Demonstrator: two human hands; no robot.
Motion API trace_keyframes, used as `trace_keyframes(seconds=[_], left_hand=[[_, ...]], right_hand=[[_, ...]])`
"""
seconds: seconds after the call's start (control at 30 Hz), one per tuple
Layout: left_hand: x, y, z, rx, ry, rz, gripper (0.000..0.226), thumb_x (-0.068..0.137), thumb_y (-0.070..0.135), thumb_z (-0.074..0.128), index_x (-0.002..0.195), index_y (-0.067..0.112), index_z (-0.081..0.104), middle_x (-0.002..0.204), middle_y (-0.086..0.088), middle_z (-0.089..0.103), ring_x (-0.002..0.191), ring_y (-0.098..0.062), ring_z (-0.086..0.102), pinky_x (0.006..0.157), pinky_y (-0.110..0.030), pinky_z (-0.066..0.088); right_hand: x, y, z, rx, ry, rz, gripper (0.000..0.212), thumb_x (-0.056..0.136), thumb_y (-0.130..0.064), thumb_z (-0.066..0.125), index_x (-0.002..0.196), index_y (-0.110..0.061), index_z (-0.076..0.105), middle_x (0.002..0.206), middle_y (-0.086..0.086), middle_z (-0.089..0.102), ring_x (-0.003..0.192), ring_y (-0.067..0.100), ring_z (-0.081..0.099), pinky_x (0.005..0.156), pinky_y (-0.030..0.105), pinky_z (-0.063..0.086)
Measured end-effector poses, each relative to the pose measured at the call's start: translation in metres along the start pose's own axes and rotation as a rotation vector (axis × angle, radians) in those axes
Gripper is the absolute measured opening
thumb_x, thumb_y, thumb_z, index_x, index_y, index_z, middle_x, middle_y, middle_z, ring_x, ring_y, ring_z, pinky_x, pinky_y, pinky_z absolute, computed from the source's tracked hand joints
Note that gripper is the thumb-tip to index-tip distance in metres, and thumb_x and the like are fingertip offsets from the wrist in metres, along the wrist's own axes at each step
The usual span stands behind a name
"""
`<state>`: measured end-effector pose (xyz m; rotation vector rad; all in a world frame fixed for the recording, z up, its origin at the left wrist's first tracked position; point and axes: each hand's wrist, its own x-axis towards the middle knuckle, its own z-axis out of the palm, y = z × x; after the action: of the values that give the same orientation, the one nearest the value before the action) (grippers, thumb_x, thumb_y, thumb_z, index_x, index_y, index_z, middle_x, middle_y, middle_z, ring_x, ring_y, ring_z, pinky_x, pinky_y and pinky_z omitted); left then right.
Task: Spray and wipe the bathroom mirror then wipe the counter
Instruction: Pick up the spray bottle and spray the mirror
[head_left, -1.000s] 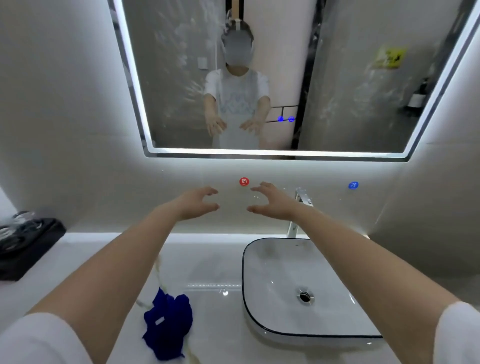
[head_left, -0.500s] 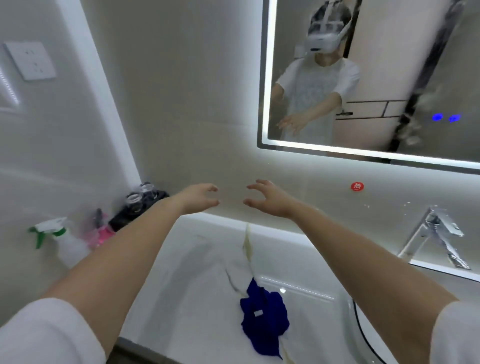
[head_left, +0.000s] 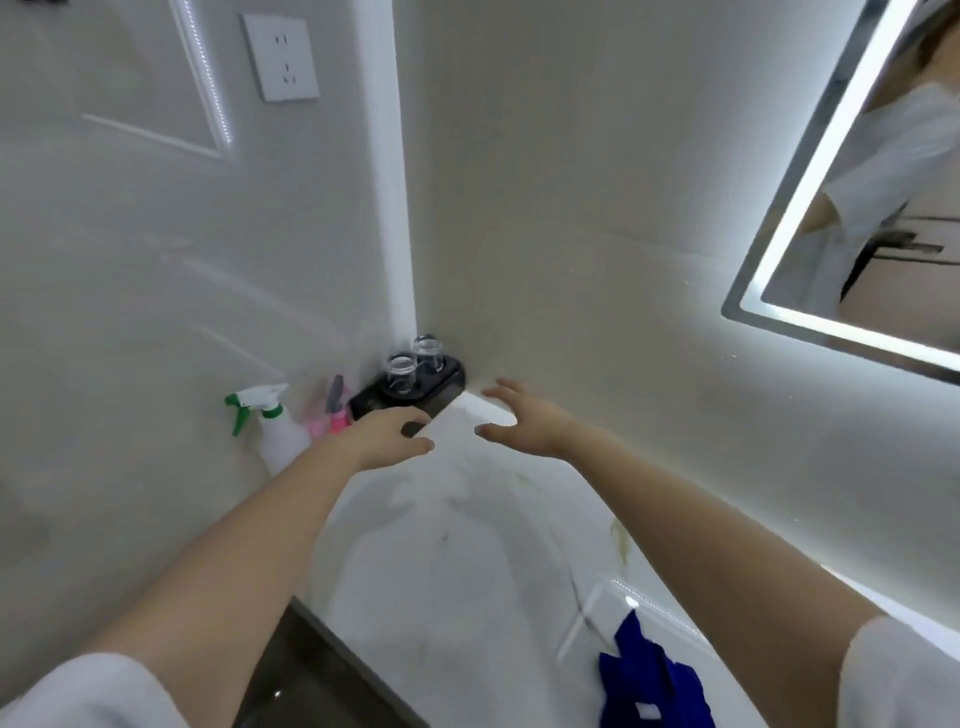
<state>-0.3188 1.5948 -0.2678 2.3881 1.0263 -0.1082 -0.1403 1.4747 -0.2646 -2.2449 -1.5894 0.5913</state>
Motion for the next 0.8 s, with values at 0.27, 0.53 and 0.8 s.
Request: trace_keyframes(seconds=[0.27, 0.53, 0.8], left_hand=[[0.014, -0.082, 0.019, -0.096, -0.04, -0.128, 0.052, 0.093, 0.035, 0.057, 0.141, 0.02, 0.043, 0.148, 0.003, 0.04, 0.133, -0.018, 0.038, 0.104, -0.024, 0.028], [0.049, -0.173, -0.005, -0.142, -0.022, -0.215, 0.054, 0.093, 0.038, 0.056, 0.143, 0.025, 0.04, 0.148, 0.002, 0.04, 0.133, -0.021, 0.04, 0.105, -0.028, 0.032], [0.05, -0.247, -0.005, -0.213, -0.045, -0.317, 0.053, 0.092, 0.043, 0.055, 0.14, 0.026, 0.042, 0.146, 0.005, 0.041, 0.13, -0.017, 0.043, 0.103, -0.026, 0.033]], right_hand=[[0.078, -0.033, 0.05, 0.011, -0.153, -0.139, 0.07, 0.091, -0.04, 0.061, 0.15, -0.019, 0.028, 0.158, -0.001, 0.02, 0.145, 0.015, 0.02, 0.117, 0.029, 0.018], [0.153, -0.089, 0.097, 0.079, -0.192, -0.155, 0.069, 0.091, -0.035, 0.064, 0.147, -0.012, 0.032, 0.148, 0.001, 0.038, 0.131, 0.017, 0.041, 0.104, 0.024, 0.031], [0.201, -0.144, 0.164, 0.116, -0.288, -0.214, 0.079, 0.088, -0.04, 0.065, 0.151, -0.02, 0.022, 0.155, 0.003, 0.028, 0.142, 0.024, 0.028, 0.113, 0.04, 0.029]])
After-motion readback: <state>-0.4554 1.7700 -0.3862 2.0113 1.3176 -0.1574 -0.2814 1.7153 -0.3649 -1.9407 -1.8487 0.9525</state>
